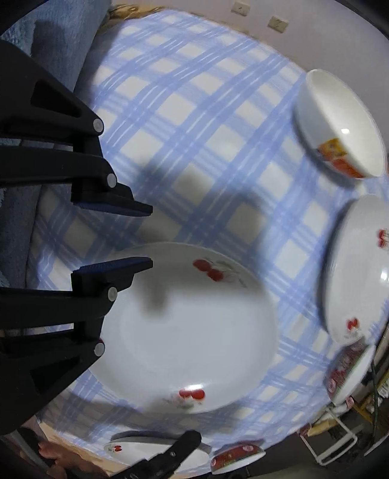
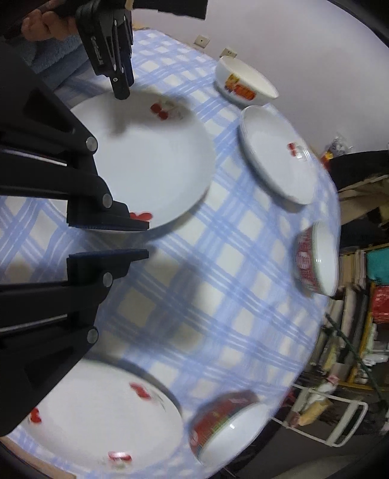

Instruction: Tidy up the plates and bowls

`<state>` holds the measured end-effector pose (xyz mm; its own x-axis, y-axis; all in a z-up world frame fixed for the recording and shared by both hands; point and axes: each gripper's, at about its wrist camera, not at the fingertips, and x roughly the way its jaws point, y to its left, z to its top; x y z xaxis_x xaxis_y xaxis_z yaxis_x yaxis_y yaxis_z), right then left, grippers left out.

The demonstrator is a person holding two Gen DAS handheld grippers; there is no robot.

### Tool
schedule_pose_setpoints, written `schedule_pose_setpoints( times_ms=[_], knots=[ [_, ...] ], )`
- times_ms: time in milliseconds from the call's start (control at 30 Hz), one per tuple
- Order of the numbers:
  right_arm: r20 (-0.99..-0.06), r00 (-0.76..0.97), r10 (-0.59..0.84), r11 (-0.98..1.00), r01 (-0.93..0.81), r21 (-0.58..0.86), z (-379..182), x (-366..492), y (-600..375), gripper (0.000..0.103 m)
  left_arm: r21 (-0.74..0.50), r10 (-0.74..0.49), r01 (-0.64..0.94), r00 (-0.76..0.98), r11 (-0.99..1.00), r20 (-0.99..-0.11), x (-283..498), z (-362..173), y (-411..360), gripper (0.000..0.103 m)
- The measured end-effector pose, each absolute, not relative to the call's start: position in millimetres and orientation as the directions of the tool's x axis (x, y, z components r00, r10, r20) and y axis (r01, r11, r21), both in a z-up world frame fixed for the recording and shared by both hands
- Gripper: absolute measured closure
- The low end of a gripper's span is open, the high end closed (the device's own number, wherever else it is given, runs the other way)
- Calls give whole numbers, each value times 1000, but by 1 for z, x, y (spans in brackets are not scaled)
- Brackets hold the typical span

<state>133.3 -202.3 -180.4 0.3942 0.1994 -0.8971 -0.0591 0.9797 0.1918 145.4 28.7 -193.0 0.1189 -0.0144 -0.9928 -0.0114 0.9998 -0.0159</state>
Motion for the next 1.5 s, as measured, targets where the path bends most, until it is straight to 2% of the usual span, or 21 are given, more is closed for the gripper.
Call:
schedule_pose_setpoints(
  times_ms=[100, 200, 267, 300, 367, 400, 467, 567, 667, 1000, 1233, 1500],
  knots=[
    [-891, 413, 190, 981, -45, 189, -161, 134, -213, 87, -12, -13, 8, 153, 1000, -988, 146, -179, 24, 69],
    [-883, 436, 172, 984, -25, 179, -141, 133, -227, 71, -21, -26, 29, 193, 999, -981, 146, -161, 16, 61],
    [-876, 456, 157, 986, -23, 165, -127, 131, -236, 49, -27, -34, 36, 207, 999, -978, 145, -150, 8, 59],
    [-872, 468, 147, 987, -18, 157, -119, 130, -242, 44, -34, -42, 39, 210, 999, -977, 143, -146, 5, 58],
    [-857, 500, 126, 990, -5, 142, -106, 127, -254, 23, -42, -54, 55, 225, 998, -973, 139, -136, -7, 52],
    [-848, 519, 109, 991, 6, 131, -98, 124, -262, 18, -37, -52, 69, 237, 997, -970, 136, -130, -13, 51],
    [-837, 536, 110, 991, 9, 136, -90, 119, -274, 3, -11, -40, 105, 276, 994, -960, 127, -117, -33, 40],
    [-819, 558, 134, 986, 5, 165, -79, 111, -296, 0, 13, -41, 156, 339, 988, -940, 121, -98, -56, 28],
    [-811, 572, 125, 983, 37, 178, -72, 103, -318, 0, -2, -69, 188, 351, 982, -934, 119, -89, -77, 25],
    [-772, 630, 78, 951, 185, 247, -62, 63, -400, 0, -26, -142, 309, 360, 951, -922, 119, -84, -141, 25],
    [-813, 581, 31, 940, 260, 221, -87, 46, -439, 0, -28, -187, 364, 409, 931, -893, 118, -78, -183, 25],
    [-863, 505, 18, 935, 297, 194, -124, 46, -456, 0, -54, -220, 395, 387, 917, -895, 126, -101, -218, 25]
  ],
)
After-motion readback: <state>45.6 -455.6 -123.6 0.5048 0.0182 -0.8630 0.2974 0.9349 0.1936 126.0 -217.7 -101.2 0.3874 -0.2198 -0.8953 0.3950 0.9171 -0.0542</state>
